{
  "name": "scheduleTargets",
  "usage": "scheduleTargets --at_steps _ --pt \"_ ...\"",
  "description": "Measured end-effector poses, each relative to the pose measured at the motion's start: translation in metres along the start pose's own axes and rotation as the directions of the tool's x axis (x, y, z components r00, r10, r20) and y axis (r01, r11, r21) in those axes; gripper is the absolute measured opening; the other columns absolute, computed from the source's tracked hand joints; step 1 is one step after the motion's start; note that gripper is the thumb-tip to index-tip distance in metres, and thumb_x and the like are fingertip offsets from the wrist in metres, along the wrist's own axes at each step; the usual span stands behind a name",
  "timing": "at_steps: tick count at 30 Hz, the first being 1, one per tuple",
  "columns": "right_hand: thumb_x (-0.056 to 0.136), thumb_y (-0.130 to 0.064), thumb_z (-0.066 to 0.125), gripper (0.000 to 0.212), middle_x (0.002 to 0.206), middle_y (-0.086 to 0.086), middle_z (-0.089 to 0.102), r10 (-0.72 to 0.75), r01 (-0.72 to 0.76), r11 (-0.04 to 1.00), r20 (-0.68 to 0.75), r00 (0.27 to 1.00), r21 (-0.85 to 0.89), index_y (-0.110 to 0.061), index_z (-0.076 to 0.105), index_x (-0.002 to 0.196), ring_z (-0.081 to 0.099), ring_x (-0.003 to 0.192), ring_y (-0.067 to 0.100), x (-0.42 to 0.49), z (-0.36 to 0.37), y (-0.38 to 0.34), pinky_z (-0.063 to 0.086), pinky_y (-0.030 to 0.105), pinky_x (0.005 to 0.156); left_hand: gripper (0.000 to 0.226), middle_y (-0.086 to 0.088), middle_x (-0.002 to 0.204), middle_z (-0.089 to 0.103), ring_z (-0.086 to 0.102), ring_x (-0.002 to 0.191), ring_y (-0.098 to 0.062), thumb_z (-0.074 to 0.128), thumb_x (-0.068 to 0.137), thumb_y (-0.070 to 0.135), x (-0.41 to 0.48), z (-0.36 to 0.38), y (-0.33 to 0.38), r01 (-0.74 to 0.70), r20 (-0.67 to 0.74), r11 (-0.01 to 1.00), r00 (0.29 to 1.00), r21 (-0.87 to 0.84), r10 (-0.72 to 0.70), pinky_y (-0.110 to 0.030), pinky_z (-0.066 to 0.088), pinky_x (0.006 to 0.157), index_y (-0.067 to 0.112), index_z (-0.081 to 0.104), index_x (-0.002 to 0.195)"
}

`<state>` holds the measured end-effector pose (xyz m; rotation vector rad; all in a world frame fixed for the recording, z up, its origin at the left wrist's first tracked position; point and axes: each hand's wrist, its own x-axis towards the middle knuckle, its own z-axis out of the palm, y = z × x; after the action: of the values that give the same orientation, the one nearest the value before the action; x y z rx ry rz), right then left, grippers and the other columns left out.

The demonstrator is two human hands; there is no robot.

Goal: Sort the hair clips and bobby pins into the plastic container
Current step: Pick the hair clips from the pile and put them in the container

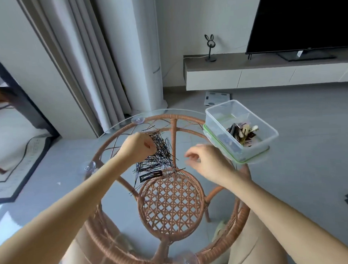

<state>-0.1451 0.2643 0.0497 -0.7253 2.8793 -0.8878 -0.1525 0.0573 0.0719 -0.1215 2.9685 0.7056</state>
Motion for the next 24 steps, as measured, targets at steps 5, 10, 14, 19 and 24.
scheduleTargets --at_steps 5,10,14,19,24 --pt "0.089 -0.022 0.057 0.027 0.107 0.006 0.064 -0.232 0.242 0.949 0.075 0.97 -0.203 -0.006 0.063 0.109 0.053 0.101 0.021 0.01 0.079 -0.034 0.044 0.032 0.094 0.012 -0.001 0.095 0.072 0.066 0.083 -0.017 0.063 0.083 0.019 -0.043 0.025 -0.05 0.067 0.032 0.991 0.997 0.115 -0.071 -0.029 0.055 0.082 0.016 0.072 0.091" --pt "0.086 -0.001 0.045 0.022 0.086 0.011 0.068 -0.304 0.289 0.856 0.035 0.952 -0.43 -0.001 0.067 0.083 0.058 0.08 0.023 0.024 0.106 -0.041 0.049 0.031 0.071 0.015 -0.002 0.094 0.072 0.064 0.079 -0.016 0.057 0.085 0.009 -0.047 0.031 -0.069 0.115 -0.082 0.993 0.99 0.017 -0.113 -0.024 0.053 0.074 0.013 0.071 0.089" --pt "0.07 -0.002 0.065 0.01 0.064 0.003 0.068 -0.395 0.325 0.816 -0.052 0.917 -0.478 -0.009 0.07 0.065 0.06 0.06 0.016 0.018 0.099 -0.028 0.053 0.026 0.055 0.017 -0.004 0.095 0.072 0.065 0.085 -0.018 0.056 0.085 0.009 -0.039 0.027 -0.068 0.085 -0.109 0.996 0.99 -0.034 -0.088 -0.026 0.052 0.077 0.011 0.071 0.093" --pt "0.077 -0.005 0.067 0.003 0.067 0.004 0.07 -0.257 0.191 0.942 -0.228 0.939 -0.275 -0.006 0.07 0.077 0.065 0.057 0.016 0.009 0.068 -0.006 0.057 0.027 0.051 0.017 -0.004 0.095 0.072 0.06 0.078 -0.013 0.057 0.086 0.008 -0.02 0.024 -0.057 0.012 -0.148 0.996 0.989 -0.093 -0.026 -0.023 0.051 0.077 0.01 0.071 0.095" --pt "0.084 0.001 0.059 0.009 0.071 0.014 0.07 -0.02 -0.097 0.975 -0.517 0.856 -0.199 -0.001 0.068 0.084 0.066 0.061 0.031 0.011 0.005 0.041 0.055 0.035 0.054 0.017 -0.006 0.094 0.072 0.065 0.082 -0.018 0.057 0.087 0.009 0.0 0.028 -0.033 -0.094 -0.185 0.986 0.98 -0.138 0.068 -0.026 0.054 0.079 0.009 0.071 0.096"
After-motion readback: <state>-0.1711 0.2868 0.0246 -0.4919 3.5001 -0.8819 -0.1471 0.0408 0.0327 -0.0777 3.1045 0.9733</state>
